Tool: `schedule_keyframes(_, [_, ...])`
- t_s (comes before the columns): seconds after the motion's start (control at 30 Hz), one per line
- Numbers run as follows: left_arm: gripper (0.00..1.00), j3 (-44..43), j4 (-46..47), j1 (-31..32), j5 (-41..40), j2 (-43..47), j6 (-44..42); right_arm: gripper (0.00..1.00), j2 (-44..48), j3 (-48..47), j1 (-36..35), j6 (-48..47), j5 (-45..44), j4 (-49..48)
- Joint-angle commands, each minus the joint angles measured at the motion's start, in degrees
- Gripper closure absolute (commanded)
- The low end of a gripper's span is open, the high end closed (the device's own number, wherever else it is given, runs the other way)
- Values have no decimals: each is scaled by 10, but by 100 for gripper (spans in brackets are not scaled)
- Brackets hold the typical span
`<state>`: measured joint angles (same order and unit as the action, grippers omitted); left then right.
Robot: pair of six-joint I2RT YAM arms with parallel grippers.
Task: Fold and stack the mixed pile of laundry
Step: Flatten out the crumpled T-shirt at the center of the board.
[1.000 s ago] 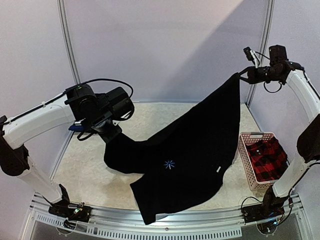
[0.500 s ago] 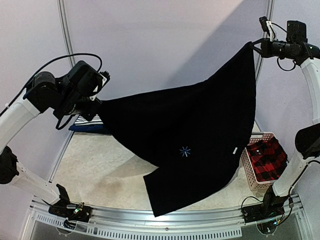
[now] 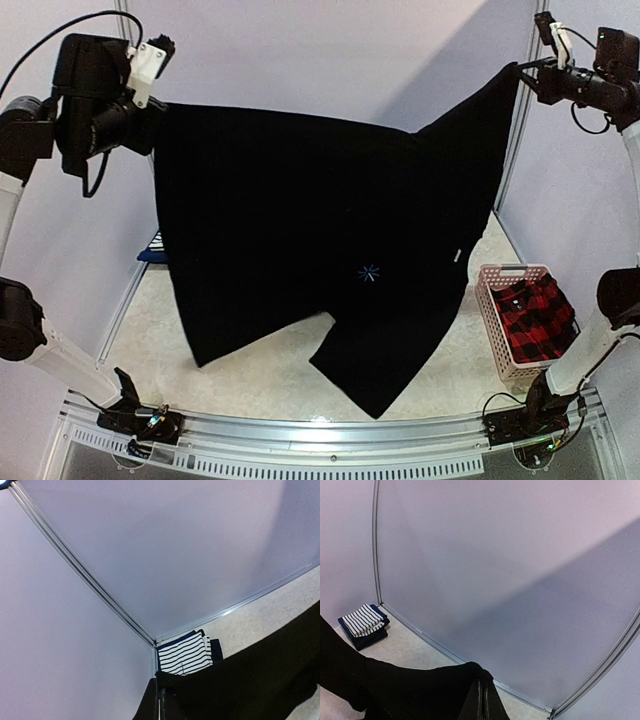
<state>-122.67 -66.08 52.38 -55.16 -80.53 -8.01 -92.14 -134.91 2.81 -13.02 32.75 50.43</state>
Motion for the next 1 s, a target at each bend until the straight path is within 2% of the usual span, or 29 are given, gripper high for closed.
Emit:
schedule_keyframes(0.0, [100,-38,5,22,-29,21,-40,100,64,-25,5,-20,3,-44])
schedule_keyframes(0.33, [100,31,72,104,-44,128,-94,100,193,33,5,-10,144,-59])
schedule_keyframes(0.5, [100,1,55,152,-54,134,-114,100,241,26,5,22,162,-99])
schedule_keyframes(0.6, [100,-14,83,192,-81,135,-150,100,251,6,6,57,166,-127])
schedule_keyframes(0.73, [100,-17,162,244,-139,134,-239,100,248,-13,5,91,163,-168])
schedule_keyframes(0.9, [100,12,352,280,-210,118,-452,100,228,-35,5,112,154,-199])
schedule_keyframes(0.97, [100,18,396,279,-215,111,-499,100,215,-33,6,96,145,-190])
